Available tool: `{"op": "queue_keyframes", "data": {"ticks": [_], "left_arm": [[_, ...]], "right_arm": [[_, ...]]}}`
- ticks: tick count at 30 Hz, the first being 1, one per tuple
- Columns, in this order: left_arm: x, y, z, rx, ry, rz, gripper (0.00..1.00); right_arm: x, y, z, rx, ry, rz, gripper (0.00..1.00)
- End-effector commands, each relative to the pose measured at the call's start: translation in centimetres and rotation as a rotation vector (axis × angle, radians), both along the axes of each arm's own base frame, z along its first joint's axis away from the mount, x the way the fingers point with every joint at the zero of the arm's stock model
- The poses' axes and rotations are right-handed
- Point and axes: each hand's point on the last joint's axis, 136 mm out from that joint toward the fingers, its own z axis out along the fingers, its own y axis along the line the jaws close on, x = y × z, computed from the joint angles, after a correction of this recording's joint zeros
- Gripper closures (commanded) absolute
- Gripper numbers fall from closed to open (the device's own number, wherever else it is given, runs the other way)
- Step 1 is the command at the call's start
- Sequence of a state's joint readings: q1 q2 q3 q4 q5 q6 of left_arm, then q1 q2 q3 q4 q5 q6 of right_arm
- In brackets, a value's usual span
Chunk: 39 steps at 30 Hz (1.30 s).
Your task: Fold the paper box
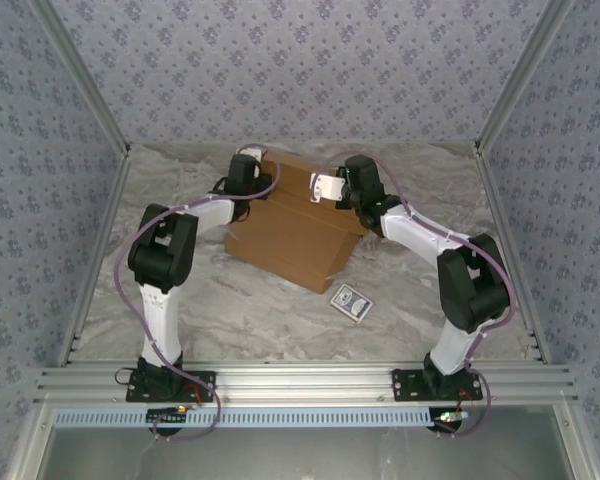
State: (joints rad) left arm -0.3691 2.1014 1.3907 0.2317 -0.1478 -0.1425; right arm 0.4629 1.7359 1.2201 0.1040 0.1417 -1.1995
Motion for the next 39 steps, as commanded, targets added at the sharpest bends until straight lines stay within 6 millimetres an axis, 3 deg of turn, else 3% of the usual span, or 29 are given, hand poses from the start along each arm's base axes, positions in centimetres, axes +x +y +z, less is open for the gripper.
{"op": "queue_keyframes", "data": {"ticks": [1,10,18,32,39], "left_arm": [[-0.1,1.3,0.1,-0.013,0.005,-0.062,0.44],[-1.2,0.3,-0.6,-0.118,0.055,-0.177,0.37],[-0.3,0.3,-0.6,-0.173,0.06,-0.227,0.31],[1.1,-1.7,0.2,-0.107,-0.002,-0.332,0.38],[1.9,-2.2,0.0,-0.056,-0.011,-0.301,0.5]], "right_arm": [[-0.8,-0.5,-2.2,-0.019,0.105,0.004,1.0],[-0.6,-0.5,-2.2,-0.015,0.115,0.003,1.0],[-0.6,-0.5,-2.2,-0.016,0.117,0.004,1.0],[-0.7,-0.4,-2.5,-0.014,0.135,0.006,1.0],[-0.8,-0.5,-2.3,-0.016,0.135,0.005,1.0]]}}
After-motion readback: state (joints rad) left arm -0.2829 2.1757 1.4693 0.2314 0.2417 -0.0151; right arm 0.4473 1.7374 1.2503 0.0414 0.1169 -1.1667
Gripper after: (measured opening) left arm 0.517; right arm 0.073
